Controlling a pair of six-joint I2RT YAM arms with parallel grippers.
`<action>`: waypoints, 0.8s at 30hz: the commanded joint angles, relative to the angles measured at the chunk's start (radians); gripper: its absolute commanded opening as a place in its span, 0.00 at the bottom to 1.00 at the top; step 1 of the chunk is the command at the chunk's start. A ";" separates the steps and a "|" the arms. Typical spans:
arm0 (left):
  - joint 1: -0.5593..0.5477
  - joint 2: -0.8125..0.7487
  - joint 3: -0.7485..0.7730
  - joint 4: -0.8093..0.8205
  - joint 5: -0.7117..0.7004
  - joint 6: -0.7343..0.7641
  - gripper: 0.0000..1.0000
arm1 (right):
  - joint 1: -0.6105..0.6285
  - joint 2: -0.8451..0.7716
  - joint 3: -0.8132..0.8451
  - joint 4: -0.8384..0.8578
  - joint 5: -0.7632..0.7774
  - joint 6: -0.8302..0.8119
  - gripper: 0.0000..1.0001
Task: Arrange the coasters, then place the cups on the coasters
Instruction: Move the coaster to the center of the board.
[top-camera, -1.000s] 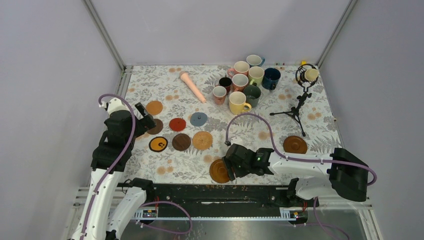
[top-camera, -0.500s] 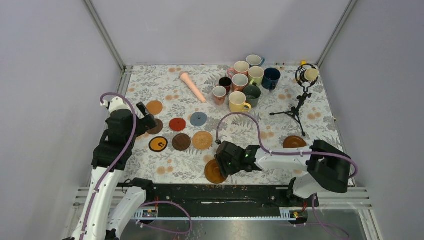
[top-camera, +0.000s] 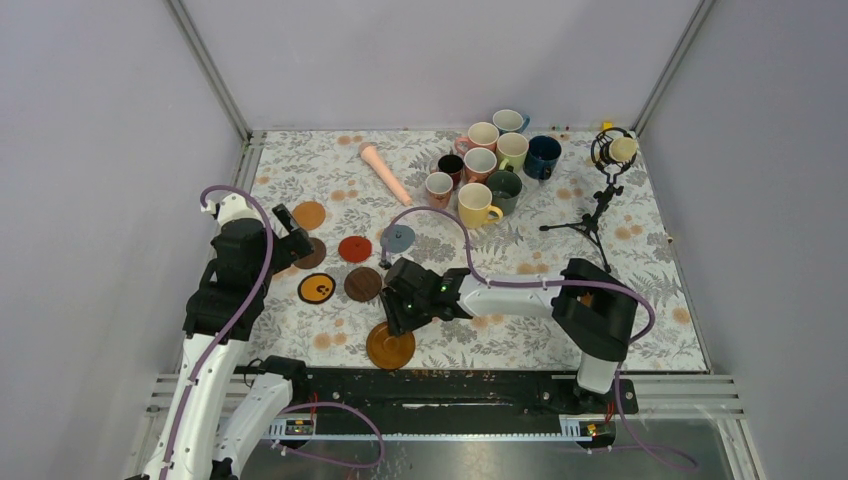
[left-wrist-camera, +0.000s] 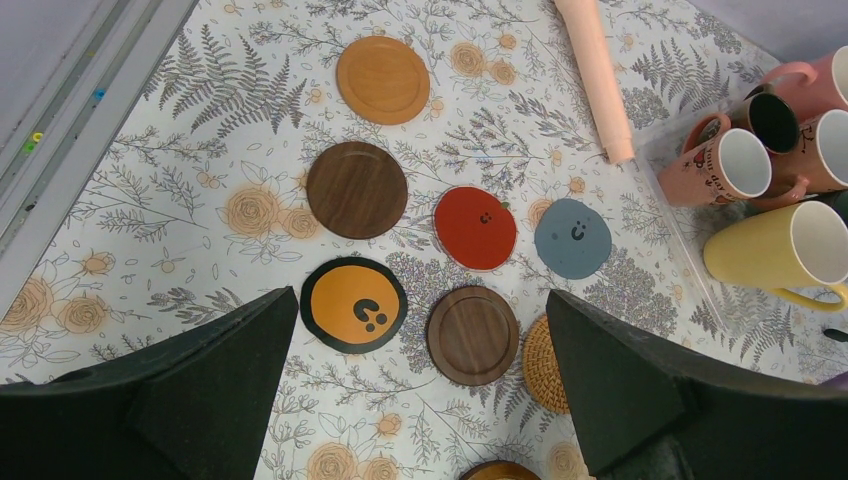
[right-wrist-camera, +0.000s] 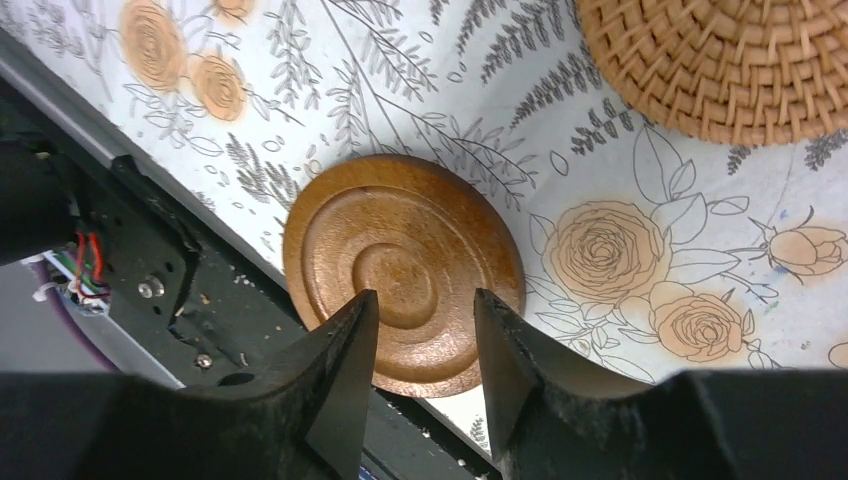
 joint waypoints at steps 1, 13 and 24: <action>0.004 -0.004 -0.002 0.040 -0.014 0.007 0.99 | -0.002 -0.037 0.043 -0.010 -0.024 -0.065 0.51; 0.004 -0.022 0.008 0.017 -0.071 -0.007 0.99 | 0.065 -0.212 -0.295 0.336 -0.204 -0.606 0.63; 0.004 -0.022 0.013 0.011 -0.085 -0.011 0.99 | 0.091 -0.226 -0.435 0.560 -0.224 -0.894 0.63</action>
